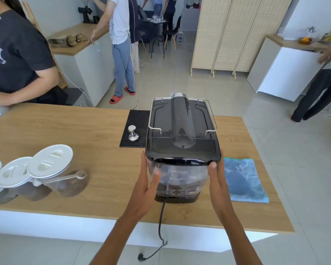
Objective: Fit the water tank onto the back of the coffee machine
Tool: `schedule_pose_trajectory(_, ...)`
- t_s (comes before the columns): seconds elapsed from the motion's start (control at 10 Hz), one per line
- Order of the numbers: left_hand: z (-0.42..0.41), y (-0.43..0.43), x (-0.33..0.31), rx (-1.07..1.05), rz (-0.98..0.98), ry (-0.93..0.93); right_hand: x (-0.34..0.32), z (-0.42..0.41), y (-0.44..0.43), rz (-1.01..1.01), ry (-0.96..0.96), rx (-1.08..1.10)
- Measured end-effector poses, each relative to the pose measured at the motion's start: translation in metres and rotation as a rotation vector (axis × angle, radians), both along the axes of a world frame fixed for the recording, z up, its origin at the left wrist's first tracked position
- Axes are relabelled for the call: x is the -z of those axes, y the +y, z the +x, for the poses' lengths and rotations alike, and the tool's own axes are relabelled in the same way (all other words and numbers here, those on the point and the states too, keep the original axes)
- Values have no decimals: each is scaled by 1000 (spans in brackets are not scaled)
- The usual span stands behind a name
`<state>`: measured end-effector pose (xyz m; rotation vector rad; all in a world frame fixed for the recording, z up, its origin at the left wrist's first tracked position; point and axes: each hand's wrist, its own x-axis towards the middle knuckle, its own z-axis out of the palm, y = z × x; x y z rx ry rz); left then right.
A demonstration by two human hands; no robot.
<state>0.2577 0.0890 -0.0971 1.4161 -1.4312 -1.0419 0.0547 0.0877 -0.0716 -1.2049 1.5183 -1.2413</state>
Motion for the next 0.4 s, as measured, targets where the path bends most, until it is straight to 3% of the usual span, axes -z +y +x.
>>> schedule_pose_trajectory(0.1,22,10,31,86,71,-55,44,-19,10,-3,215,-43)
schedule_pose_trajectory(0.2,43,12,73,140,225,-337,105,-37,21,66,668,-87)
schedule_pose_trajectory(0.3,53,12,104,210,255,-577,152,-50,31,183,940,-125)
schedule_pose_trajectory(0.4,54,13,126,226,227,-779,176,-58,33,168,1025,-113)
